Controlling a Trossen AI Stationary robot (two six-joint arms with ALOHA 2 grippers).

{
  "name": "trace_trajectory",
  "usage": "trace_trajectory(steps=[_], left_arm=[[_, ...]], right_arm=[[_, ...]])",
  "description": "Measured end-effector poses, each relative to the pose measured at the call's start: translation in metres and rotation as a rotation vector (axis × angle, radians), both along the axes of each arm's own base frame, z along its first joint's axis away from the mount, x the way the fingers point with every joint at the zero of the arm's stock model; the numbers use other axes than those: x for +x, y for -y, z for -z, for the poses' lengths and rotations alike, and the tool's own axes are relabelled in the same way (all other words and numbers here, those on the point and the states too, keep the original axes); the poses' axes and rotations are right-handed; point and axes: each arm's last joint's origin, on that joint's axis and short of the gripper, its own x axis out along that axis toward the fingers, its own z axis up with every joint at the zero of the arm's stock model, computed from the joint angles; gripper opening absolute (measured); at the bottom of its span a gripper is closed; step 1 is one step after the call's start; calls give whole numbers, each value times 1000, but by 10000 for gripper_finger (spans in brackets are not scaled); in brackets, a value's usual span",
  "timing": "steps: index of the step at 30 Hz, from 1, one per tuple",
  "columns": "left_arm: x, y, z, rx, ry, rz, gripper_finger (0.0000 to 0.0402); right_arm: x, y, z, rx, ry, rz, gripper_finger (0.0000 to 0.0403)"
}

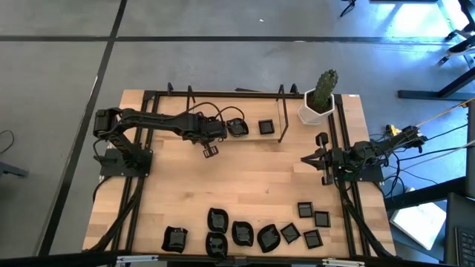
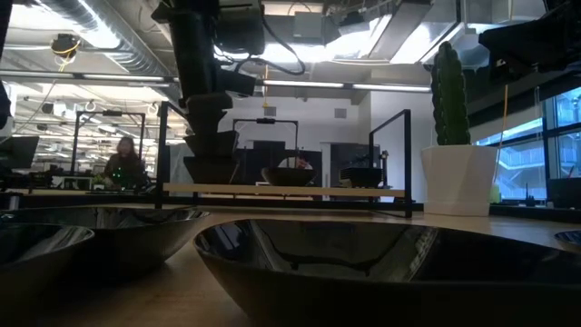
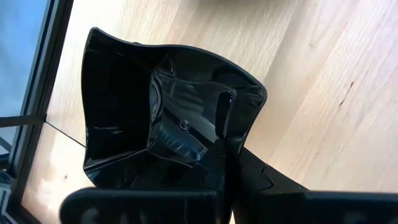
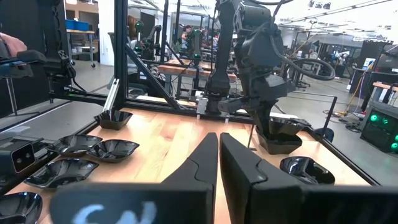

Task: Pick & Place Mini shaped plates
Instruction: Stack the black distorted square plate on top of the black distorted square plate on the shelf, then stack the black leaf-shaped plate on top of the black leaf-shaped plate on the shelf

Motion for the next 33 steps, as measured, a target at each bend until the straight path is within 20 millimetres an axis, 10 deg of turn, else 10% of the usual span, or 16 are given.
trace_trajectory(steps=[18,33], left_arm=[[-1,-1,-4,45,-45,51,95],[6,14,-109,28,67,49,136]], right_arm=[[0,0,0,0,0,0,20],[0,0,0,0,0,-1,20]])
